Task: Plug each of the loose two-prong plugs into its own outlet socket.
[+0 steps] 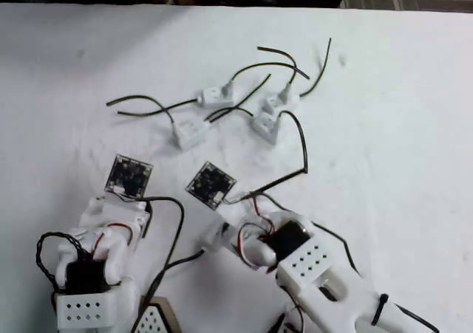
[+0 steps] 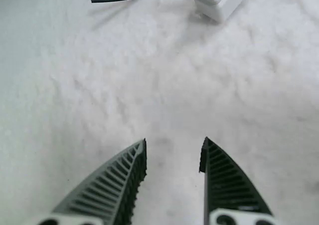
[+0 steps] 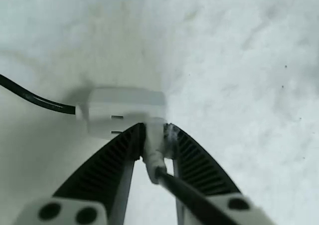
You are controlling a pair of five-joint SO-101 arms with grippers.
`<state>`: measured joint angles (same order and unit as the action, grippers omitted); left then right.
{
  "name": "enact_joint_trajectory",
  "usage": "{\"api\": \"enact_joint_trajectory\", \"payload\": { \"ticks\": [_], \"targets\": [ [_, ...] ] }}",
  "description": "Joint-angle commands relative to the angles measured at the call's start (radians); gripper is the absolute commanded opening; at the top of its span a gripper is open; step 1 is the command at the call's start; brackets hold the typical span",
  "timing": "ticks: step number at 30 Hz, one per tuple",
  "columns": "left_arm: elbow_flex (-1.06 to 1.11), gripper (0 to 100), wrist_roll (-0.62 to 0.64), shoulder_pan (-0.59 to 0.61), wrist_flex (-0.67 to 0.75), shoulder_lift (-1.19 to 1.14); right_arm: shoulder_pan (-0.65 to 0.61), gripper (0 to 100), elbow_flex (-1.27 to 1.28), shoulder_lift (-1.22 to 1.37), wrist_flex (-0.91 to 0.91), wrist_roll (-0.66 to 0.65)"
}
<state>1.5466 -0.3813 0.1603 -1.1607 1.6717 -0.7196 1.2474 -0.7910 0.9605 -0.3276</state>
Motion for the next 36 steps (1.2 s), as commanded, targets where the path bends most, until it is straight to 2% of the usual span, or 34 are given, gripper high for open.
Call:
{"api": "enact_joint_trajectory", "payload": {
  "ticks": [1, 7, 12, 21, 27, 36],
  "targets": [
    [-0.006, 18, -0.011, 0.007, -0.002, 0.008, 0.025, 1.6, -0.057, 0.008, 0.156, -0.048],
    [-0.006, 18, -0.011, 0.007, -0.002, 0.008, 0.024, 1.6, -0.091, 0.018, 0.196, -0.091],
    [-0.006, 18, -0.011, 0.007, -0.002, 0.008, 0.027, 1.6, -0.091, 0.166, 0.185, -0.091],
    [-0.006, 18, -0.011, 0.007, -0.002, 0.008, 0.019, 1.6, -0.097, 0.455, -0.085, -0.091],
    [-0.006, 18, -0.011, 0.007, -0.002, 0.008, 0.025, 1.6, -0.061, 0.397, -0.094, -0.083],
    [-0.006, 18, -0.012, 0.007, -0.002, 0.008, 0.025, 1.6, 0.081, 0.166, -0.054, -0.091]
  ]
}}
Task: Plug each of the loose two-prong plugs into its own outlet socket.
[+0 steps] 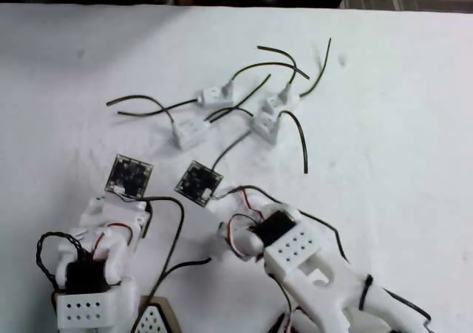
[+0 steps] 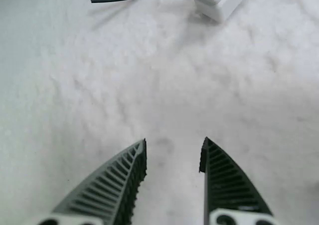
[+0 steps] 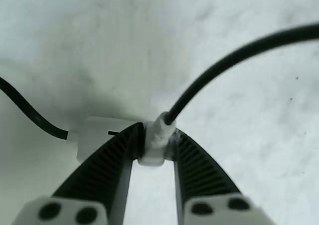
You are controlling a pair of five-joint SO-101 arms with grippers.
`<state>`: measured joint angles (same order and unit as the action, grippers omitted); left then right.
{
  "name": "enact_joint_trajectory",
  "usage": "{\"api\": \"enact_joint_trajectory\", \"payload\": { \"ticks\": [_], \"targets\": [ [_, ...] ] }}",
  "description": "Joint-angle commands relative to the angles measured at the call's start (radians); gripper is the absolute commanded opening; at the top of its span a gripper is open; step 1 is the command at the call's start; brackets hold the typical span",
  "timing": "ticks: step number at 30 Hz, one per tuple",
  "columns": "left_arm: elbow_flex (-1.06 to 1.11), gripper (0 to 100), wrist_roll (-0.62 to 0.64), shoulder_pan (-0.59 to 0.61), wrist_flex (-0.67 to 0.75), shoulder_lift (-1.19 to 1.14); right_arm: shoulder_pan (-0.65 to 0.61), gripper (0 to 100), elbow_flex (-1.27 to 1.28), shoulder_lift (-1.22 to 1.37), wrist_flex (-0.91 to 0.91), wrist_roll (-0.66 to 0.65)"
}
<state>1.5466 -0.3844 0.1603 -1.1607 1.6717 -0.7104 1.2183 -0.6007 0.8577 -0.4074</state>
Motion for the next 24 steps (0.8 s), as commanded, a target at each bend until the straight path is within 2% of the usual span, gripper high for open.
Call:
{"api": "enact_joint_trajectory", "payload": {
  "ticks": [1, 16, 21, 24],
  "targets": [
    [-0.006, 18, -0.009, 0.007, -0.002, 0.008, 0.019, 1.6, 0.114, -0.047, 0.059, -0.011],
    [-0.006, 18, -0.009, 0.007, -0.002, 0.008, 0.045, 2.0, 0.104, -0.194, 0.128, -0.003],
    [-0.006, 18, -0.009, 0.007, -0.002, 0.008, 0.044, 12.5, 0.101, -0.274, 0.16, -0.002],
    [-0.006, 18, -0.009, 0.007, -0.002, 0.008, 0.041, 12.5, 0.068, -0.314, 0.222, -0.002]
  ]
}}
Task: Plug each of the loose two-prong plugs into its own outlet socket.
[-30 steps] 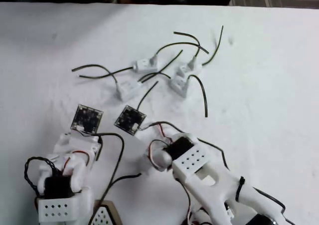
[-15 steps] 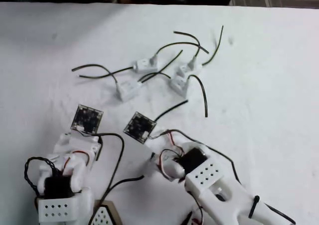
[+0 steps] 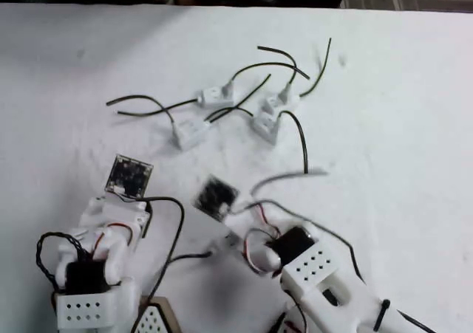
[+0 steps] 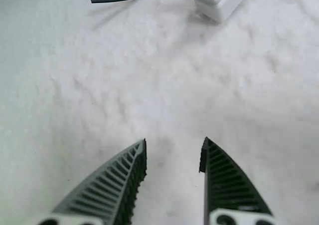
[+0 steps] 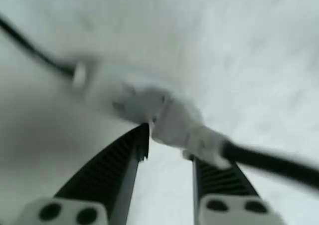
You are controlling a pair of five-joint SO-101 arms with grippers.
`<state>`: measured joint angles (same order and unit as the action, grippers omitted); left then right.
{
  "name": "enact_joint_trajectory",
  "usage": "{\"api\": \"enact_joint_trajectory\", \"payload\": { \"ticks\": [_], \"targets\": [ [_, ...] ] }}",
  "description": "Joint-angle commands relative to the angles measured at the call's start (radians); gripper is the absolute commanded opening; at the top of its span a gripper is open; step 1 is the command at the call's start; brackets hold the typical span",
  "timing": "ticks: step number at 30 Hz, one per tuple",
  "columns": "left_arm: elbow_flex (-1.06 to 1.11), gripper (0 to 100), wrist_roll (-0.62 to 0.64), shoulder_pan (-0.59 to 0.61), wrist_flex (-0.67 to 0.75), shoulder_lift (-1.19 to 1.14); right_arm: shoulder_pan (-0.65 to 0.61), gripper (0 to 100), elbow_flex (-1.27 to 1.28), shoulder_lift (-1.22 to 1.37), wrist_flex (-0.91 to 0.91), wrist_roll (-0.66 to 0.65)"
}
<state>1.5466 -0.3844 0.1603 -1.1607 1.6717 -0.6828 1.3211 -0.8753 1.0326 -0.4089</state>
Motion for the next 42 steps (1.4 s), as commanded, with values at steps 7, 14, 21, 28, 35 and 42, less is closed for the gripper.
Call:
{"api": "enact_joint_trajectory", "payload": {
  "ticks": [7, 14, 21, 28, 35, 42],
  "targets": [
    [-0.006, 18, -0.009, 0.007, -0.002, 0.008, 0.015, 11.5, -0.084, -0.088, 0.093, 0.032],
    [-0.006, 18, -0.009, 0.007, 0.0, 0.008, 0.036, 11.4, -0.084, -0.14, 0.09, 0.072],
    [-0.006, 18, -0.009, 0.007, 0.002, 0.008, 0.18, 11.2, -0.195, -0.177, 0.094, 0.089],
    [-0.006, 18, -0.009, 0.007, 0.002, 0.008, 0.185, 11.6, -0.33, 0.07, 0.085, 0.384],
    [-0.006, 18, -0.009, 0.007, 0.0, 0.008, 0.183, 11.6, -0.422, 0.297, 0.005, 0.663],
    [-0.006, 18, -0.009, 0.007, 0.0, 0.008, 0.185, 24.6, -0.437, 0.42, 0.007, 0.761]
  ]
}}
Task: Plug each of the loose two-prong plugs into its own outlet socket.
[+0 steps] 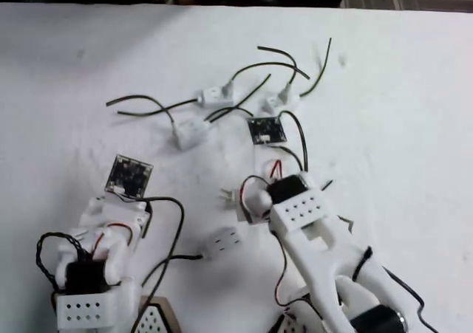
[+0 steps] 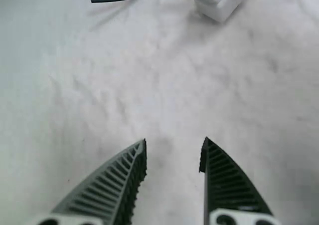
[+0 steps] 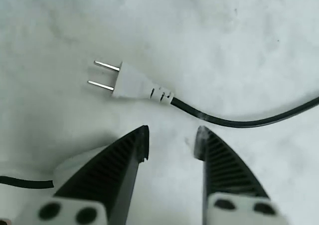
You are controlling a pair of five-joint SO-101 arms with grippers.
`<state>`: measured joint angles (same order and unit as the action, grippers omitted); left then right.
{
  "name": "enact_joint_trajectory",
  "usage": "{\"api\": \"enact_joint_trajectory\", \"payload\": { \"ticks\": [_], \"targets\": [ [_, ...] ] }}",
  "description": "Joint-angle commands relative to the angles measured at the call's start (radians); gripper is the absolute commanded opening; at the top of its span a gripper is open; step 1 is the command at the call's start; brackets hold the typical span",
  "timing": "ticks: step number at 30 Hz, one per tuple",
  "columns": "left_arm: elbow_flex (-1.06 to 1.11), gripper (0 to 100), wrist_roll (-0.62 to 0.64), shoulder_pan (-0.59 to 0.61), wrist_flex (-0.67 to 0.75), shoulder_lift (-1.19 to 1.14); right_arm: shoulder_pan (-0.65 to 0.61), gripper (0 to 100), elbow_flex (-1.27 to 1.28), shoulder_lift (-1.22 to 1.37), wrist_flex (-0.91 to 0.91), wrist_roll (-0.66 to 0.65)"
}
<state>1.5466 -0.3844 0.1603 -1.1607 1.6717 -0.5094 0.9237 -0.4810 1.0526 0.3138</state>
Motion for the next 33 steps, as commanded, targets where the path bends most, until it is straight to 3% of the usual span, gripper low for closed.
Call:
{"api": "enact_joint_trajectory", "payload": {
  "ticks": [1, 3, 11, 19, 22, 33],
  "targets": [
    [-0.006, 18, -0.009, 0.007, 0.0, 0.008, 0.012, 27.9, -0.04, 0.039, -0.012, 0.048],
    [-0.006, 18, -0.009, 0.007, 0.0, 0.008, 0.012, 31.6, -0.04, 0.065, -0.012, 0.051],
    [-0.006, 18, -0.009, 0.007, 0.0, 0.008, 0.058, 30.0, -0.043, 0.143, -0.068, 0.129],
    [-0.006, 18, -0.009, 0.007, 0.0, 0.008, 0.125, 26.0, -0.046, 0.245, -0.203, 0.117],
    [-0.006, 18, -0.009, 0.007, -0.002, 0.008, 0.17, 25.9, -0.086, 0.275, -0.274, 0.055],
    [-0.006, 18, -0.009, 0.007, -0.002, 0.008, 0.193, 25.9, -0.161, 0.367, -0.286, 0.095]
  ]
}}
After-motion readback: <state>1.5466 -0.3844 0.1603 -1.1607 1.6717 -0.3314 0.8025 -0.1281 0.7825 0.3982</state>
